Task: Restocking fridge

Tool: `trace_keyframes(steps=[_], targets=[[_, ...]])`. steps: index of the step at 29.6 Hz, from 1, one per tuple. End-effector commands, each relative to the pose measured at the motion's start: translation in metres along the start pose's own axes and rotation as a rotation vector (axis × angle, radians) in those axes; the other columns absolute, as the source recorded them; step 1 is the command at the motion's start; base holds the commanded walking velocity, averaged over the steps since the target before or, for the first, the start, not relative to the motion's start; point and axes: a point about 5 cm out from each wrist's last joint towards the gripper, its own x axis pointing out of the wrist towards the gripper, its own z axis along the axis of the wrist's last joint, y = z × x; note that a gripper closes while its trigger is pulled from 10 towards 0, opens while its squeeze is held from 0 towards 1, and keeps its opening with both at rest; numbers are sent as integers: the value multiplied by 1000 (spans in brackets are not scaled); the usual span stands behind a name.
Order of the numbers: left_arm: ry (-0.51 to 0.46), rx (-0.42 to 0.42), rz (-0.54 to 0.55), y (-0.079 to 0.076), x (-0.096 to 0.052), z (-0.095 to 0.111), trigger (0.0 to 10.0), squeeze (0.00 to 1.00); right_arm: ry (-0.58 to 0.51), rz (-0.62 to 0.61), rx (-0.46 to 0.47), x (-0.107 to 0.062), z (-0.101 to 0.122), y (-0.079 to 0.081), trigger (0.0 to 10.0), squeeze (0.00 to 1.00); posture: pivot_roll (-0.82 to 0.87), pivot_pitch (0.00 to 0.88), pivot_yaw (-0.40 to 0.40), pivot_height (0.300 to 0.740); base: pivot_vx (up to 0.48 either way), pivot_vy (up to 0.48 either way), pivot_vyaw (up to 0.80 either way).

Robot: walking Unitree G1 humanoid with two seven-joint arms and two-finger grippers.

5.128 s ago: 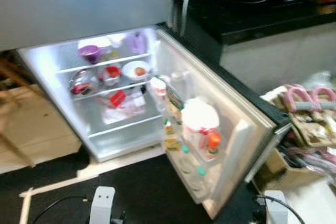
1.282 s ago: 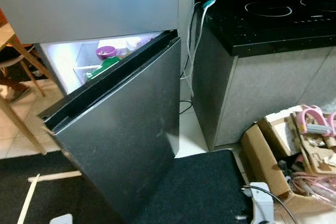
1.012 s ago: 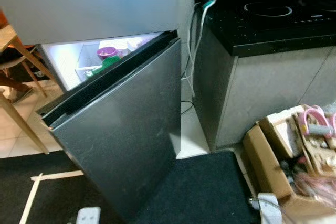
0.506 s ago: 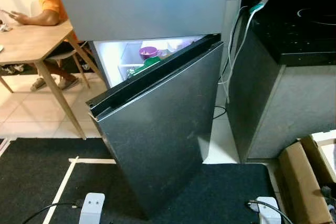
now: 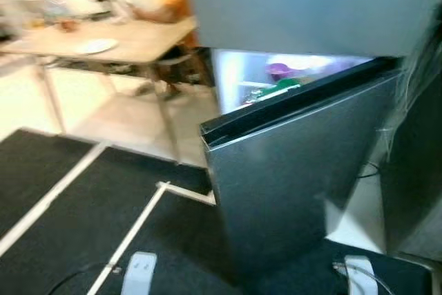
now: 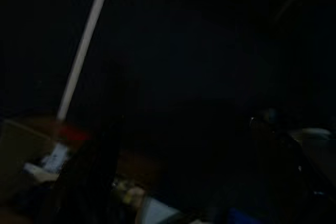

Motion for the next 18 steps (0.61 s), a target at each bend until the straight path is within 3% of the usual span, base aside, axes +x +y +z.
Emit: trace_keyframes(steps=[1,12,18], targets=[[-24,8,-15,-4,3,8,10000,0,20,-18,17,-2,-9,-3,10000,0,-73,68,57,734,0,0,0],[-87,24,-25,-4,6,27,10000,0,27,-27,16,-3,-12,-5,10000,0,-74,76,54,734,0,0,0],[-127,17,-26,-4,7,36,10000,0,-9,-9,23,-1,-5,0,10000,0,-76,74,54,734,327,0,0]])
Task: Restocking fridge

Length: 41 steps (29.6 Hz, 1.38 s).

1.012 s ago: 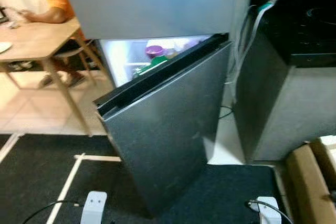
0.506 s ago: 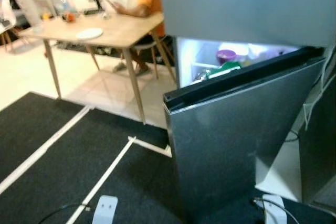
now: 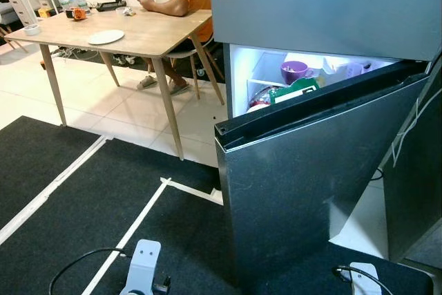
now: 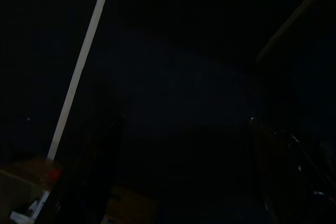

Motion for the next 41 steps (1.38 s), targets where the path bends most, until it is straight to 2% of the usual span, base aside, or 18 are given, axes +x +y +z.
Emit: trace_keyframes(steps=[1,17,20,35,36,37,39,40,41], targets=[[-5,-9,-9,-2,0,0,10000,0,-10,6,6,0,1,2,10000,0,-76,74,54,734,345,0,0],[-15,-16,-6,-6,-1,-2,10000,0,-43,24,9,2,8,4,10000,0,-74,73,51,734,344,0,0],[-18,-24,-19,-12,-2,-4,10000,0,-37,19,6,1,8,3,10000,0,-73,71,50,734,0,0,0],[-12,-17,-34,-15,-4,-9,10000,0,-37,20,5,-1,4,-3,10000,0,-75,73,49,734,0,0,0],[-13,-16,-34,-15,-5,-10,10000,0,-124,114,5,-2,12,0,10000,0,-72,68,47,734,0,0,0],[-13,-16,-34,-15,-5,-10,10000,0,-124,114,5,-2,12,0,10000,0,-72,68,47,734,0,0,0],[-16,-16,-31,-14,-6,-12,10000,0,-273,355,-100,-11,22,14,10000,0,-74,65,45,734,0,0,0],[-16,-16,-31,-14,-6,-12,10000,0,-273,355,-100,-11,22,14,10000,0,-74,65,45,734,0,0,0],[-18,-17,-30,-13,-7,-12,10000,0,-314,440,-139,-16,23,19,10000,0,-74,61,45,734,0,0,0]])
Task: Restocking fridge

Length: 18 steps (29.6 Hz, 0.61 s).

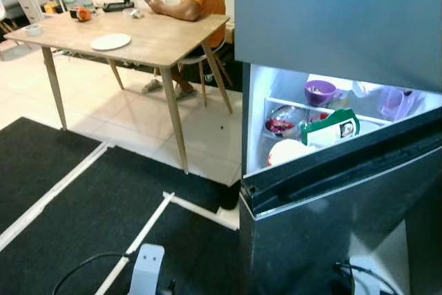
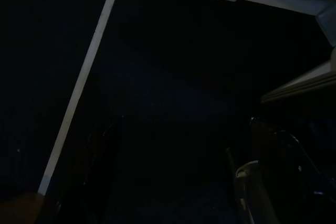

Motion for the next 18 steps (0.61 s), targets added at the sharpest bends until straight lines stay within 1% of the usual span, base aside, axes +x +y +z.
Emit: trace_keyframes(steps=[1,2,3,5,7,8,9,11,12,13,14,16,18], targets=[[-1,-6,-2,0,-1,-1,10000,0,-55,90,-35,-1,5,7,10000,0,-74,61,45,734,0,0,0],[-2,-7,-1,0,-1,-1,10000,0,-78,142,-31,-3,6,10,10000,0,-74,61,45,734,0,0,0],[-5,-8,-2,1,-1,-1,10000,0,-91,173,18,-4,6,10,10000,0,-73,60,44,734,0,0,0],[-5,-8,-2,1,-1,-1,10000,0,-91,173,18,-4,6,10,10000,0,-73,60,44,734,0,0,0],[-7,-9,-3,1,-2,-1,10000,0,-133,250,180,-8,10,8,10000,0,-73,56,46,734,0,0,0],[-8,-9,-3,2,-2,-1,10000,0,-151,278,231,-10,11,8,10000,0,-73,56,46,734,0,0,0],[-8,-9,-3,2,-2,-2,10000,0,-174,304,273,-12,14,9,10000,0,-73,56,46,734,0,0,0],[-7,-9,-3,2,-3,-2,10000,0,-211,333,314,-13,18,10,10000,0,-74,55,46,734,0,0,0],[-7,-9,-3,2,-3,-2,10000,0,-211,333,314,-13,18,10,10000,0,-74,55,46,734,0,0,0],[-6,-9,-3,3,-3,-3,10000,0,-237,342,325,-14,21,10,10000,0,-74,55,46,734,0,0,0],[-4,-10,-3,3,-3,-4,10000,0,-290,327,338,-11,30,10,10000,0,-76,55,46,734,0,0,0],[-3,-10,-3,3,-3,-4,10000,0,-300,321,339,-11,32,10,10000,0,-76,55,46,734,0,0,0],[-1,-11,-5,2,-4,-4,10000,0,-349,327,304,-3,45,15,10000,0,-76,56,46,734,0,0,0]])
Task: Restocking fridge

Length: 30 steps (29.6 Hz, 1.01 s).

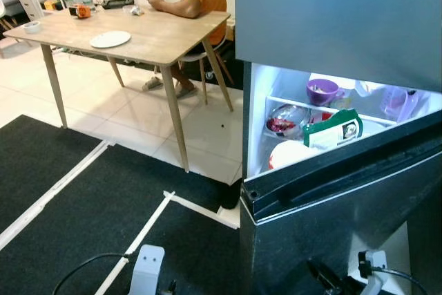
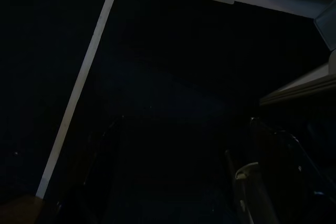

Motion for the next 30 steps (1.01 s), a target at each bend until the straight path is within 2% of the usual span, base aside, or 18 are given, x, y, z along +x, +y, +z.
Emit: trace_keyframes(steps=[1,2,3,4,5,6,9,10,11,13,14,17,19,22,24,27,29,30], targets=[[11,-12,4,2,-2,-5,10000,0,-72,16,-44,14,14,6,10000,0,-76,56,46,734,0,0,0],[12,-13,4,2,-2,-5,10000,0,-95,42,-68,28,22,14,10000,0,-77,58,45,734,0,0,0],[12,-13,4,2,-2,-5,10000,0,-95,42,-68,28,22,14,10000,0,-77,58,45,734,0,0,0],[12,-16,5,2,-2,-4,10000,0,-127,88,-92,53,38,29,10000,0,-78,62,45,734,0,0,0],[12,-17,5,2,-2,-4,10000,0,-139,107,-99,63,45,35,10000,0,-78,62,45,734,0,0,0],[12,-17,5,2,-2,-4,10000,0,-139,107,-99,63,45,35,10000,0,-78,62,45,734,0,0,0],[13,-18,6,3,-1,-3,10000,0,-160,121,-142,89,64,52,10000,0,-82,66,48,734,0,0,0],[15,-18,6,3,-1,-3,10000,0,-183,92,-191,112,82,64,10000,0,-85,67,53,734,0,0,0],[15,-18,6,3,-1,-3,10000,0,-183,92,-191,112,82,64,10000,0,-85,67,53,734,0,0,0],[18,-14,5,3,0,-2,10000,0,-296,16,-277,146,124,91,10000,0,-85,68,54,734,0,0,0],[18,-14,5,3,0,-2,10000,0,-296,16,-277,146,124,91,10000,0,-85,68,54,734,0,0,0],[15,-17,11,4,1,0,10000,0,-508,10,-235,169,185,134,10000,0,-80,63,48,734,0,0,0],[14,-18,13,4,1,0,10000,0,-538,17,-220,171,194,140,10000,0,-80,63,48,734,0,0,0],[16,-27,20,5,0,-2,10000,0,-472,10,-261,167,174,128,10000,0,-75,65,34,734,0,0,0],[27,-30,23,5,-1,-6,10000,0,-362,-24,-312,157,141,105,10000,0,-76,68,35,734,0,0,0],[27,-30,23,5,-1,-6,10000,0,-362,-24,-312,157,141,105,10000,0,-76,68,35,734,0,0,0],[33,-30,24,5,-2,-8,10000,0,-310,-41,-330,151,126,95,10000,0,-76,68,35,734,0,0,0],[45,-25,22,5,-3,-10,10000,0,-204,-111,-364,139,98,74,10000,0,-81,72,42,734,0,0,0]])
